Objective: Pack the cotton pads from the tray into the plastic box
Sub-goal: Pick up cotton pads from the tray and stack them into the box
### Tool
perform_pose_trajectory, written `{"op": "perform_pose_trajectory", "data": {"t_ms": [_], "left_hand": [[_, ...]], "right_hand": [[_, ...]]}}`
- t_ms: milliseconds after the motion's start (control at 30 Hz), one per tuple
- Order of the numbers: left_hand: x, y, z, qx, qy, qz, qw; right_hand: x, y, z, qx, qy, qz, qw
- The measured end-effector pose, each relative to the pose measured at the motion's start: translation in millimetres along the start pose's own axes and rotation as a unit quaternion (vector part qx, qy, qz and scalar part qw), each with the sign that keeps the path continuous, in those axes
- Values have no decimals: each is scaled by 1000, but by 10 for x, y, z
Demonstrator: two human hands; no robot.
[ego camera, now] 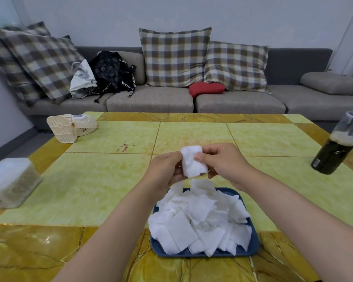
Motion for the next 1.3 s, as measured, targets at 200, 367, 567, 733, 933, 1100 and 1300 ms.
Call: {"op": "perform_pose_trajectory", "data": {"t_ms": [200,367,567,733,933,1100,1300], "left_hand": [[-6,73,4,7,0,38,999],[55,-20,-32,25,17,13,999],[229,-226,-250,139,71,-50,986],[491,-688,-443,414,139,-178,882],[670,-593,-102,507,65,-41,859],[582,-576,-267,534,142,-99,828],[600,-571,-48,523,100,-74,843]], "right_hand": [[-4,-70,49,-77,-32,-60,995],[45,46,-25,-76,22,12,997],[249,-11,43,-6,30,-12,999],[607,-136,172,-75,-26,-116,990],[731,128,18,-263,-88,-73,958],[676,146,-12,-278,-134,-45,950],[675,148,-287,-332,-97,-11,938]]}}
Point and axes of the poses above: each hand's wrist, its own x-axis towards the middle knuckle, its own y-axis out of the palm, z = x × y, the point moved 9 cm from there along x, towards the middle knuckle, and after that the axes turned 2 degrees about -x, right-handed, at the moved point
